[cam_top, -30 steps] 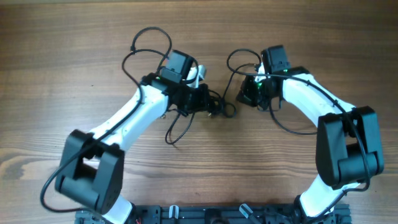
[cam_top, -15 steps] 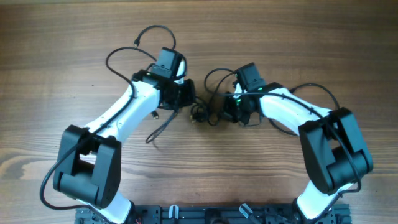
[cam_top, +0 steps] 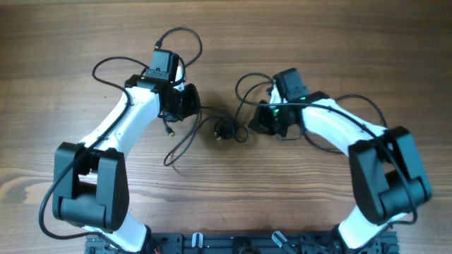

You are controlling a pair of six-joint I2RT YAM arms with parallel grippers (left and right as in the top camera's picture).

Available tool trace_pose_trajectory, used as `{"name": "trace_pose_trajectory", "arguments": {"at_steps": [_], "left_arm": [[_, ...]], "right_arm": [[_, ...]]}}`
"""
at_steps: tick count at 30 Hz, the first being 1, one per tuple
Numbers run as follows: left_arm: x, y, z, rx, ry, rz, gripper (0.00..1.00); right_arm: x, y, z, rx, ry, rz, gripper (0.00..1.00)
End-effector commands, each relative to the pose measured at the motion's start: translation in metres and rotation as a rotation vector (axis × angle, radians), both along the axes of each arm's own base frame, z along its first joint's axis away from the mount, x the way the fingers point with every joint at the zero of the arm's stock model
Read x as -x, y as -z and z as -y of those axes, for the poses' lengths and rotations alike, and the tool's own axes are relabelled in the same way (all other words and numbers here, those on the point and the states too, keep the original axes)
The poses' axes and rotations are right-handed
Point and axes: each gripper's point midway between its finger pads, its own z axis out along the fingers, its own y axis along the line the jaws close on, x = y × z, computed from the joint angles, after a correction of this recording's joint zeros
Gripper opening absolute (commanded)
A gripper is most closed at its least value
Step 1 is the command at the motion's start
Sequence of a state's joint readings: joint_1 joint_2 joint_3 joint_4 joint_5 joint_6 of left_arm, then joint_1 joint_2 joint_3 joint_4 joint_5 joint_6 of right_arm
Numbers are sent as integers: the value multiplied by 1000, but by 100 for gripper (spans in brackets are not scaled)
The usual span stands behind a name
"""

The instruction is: Untangle cables

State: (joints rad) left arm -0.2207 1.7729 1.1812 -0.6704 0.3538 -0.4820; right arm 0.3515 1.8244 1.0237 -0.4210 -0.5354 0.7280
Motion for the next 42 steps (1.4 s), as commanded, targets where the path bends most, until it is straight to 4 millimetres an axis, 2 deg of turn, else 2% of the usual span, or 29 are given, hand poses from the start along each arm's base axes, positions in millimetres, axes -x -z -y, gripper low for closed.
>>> {"name": "trace_pose_trajectory", "arguments": {"at_steps": [1, 3, 7, 8, 11, 12, 14, 16, 20, 23, 24, 25, 26, 28, 29, 30, 31, 35, 38, 42], "left_arm": [[11, -8, 22, 131, 101, -14, 4], [14, -22, 33, 205, 145, 4, 4], [11, -53, 34, 203, 171, 95, 9], [9, -63, 34, 200, 177, 128, 14], [3, -83, 33, 149, 178, 210, 42], [2, -86, 34, 123, 180, 230, 46], [0, -85, 37, 79, 186, 255, 49], [-4, -79, 42, 19, 221, 290, 48], [4, -65, 63, -68, 487, 376, 42], [12, -49, 68, -124, 621, 377, 44], [8, -45, 61, -177, 605, 374, 71], [6, -43, 57, -202, 597, 373, 81], [4, -41, 51, -235, 588, 368, 80], [6, -40, 50, -239, 590, 357, 72], [7, -39, 50, -239, 591, 355, 55], [7, -38, 50, -239, 592, 352, 46], [7, -37, 50, -238, 593, 348, 43], [15, -25, 56, -218, 698, 331, 38], [24, -3, 55, -231, 809, 289, 38], [25, 16, 55, -226, 837, 251, 36]], "right_arm": [[-16, -25, 3, -55, -3, 68, 12], [-16, -28, 2, -80, -22, 75, 16], [-19, -32, -1, -100, -60, 116, 24], [-19, -32, -1, -100, -65, 124, 24], [-21, -33, -2, -102, -66, 130, 24], [-21, -33, -2, -102, -66, 131, 24], [-21, -33, -2, -102, -65, 130, 24], [-21, -33, -2, -102, -66, 131, 24], [-21, -33, -2, -102, -65, 130, 24], [-21, -33, -2, -102, -61, 127, 24], [-21, -32, -2, -102, -62, 126, 25], [-20, -32, -2, -102, -63, 127, 27], [-20, -32, -2, -103, -64, 125, 31], [-20, -36, -5, -128, -79, 133, 31], [-20, -37, -7, -136, -94, 144, 32], [-19, -38, -8, -143, -114, 158, 32], [-19, -39, -9, -147, -130, 168, 33], [-15, -38, -9, -146, -148, 163, 37], [-14, -37, -8, -142, -160, 169, 39], [-14, -37, -8, -140, -167, 174, 39]]}}
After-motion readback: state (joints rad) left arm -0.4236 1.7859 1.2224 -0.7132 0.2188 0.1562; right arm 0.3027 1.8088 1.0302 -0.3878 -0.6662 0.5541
